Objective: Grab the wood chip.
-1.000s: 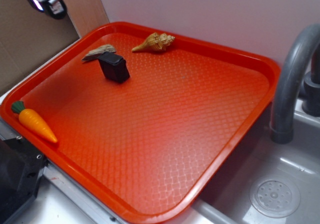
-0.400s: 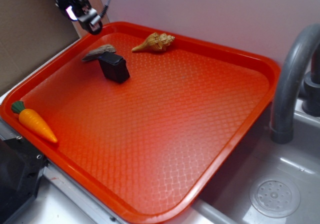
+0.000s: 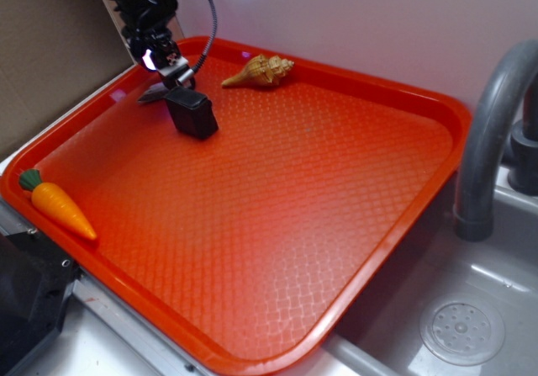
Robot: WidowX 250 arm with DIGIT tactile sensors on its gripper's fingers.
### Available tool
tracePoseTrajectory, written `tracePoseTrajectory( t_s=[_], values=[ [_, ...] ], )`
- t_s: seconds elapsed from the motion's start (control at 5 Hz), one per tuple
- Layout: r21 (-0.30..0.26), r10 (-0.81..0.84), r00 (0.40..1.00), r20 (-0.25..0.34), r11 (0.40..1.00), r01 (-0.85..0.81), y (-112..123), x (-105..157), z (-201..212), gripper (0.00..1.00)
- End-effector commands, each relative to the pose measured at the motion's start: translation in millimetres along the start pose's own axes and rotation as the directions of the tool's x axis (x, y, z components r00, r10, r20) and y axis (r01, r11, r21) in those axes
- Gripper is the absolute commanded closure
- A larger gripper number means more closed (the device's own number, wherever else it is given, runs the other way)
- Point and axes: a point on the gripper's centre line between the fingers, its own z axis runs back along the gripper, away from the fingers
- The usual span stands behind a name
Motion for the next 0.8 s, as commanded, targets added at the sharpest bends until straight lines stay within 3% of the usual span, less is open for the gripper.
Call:
tracePoseTrajectory(
  t_s=[0.0,0.2,0.6],
  values=[
    [-0.026,-0.078,0.997,-0.011,0.997,0.077,13.3,5.5,-12.6,0.0],
    [-0.022,-0.104,0.994,-0.038,0.994,0.104,12.7,2.1,-15.3,1.0],
    [-0.03,-0.125,0.992,-0.021,0.992,0.124,6.2,-2.9,-11.5,1.0]
  ],
)
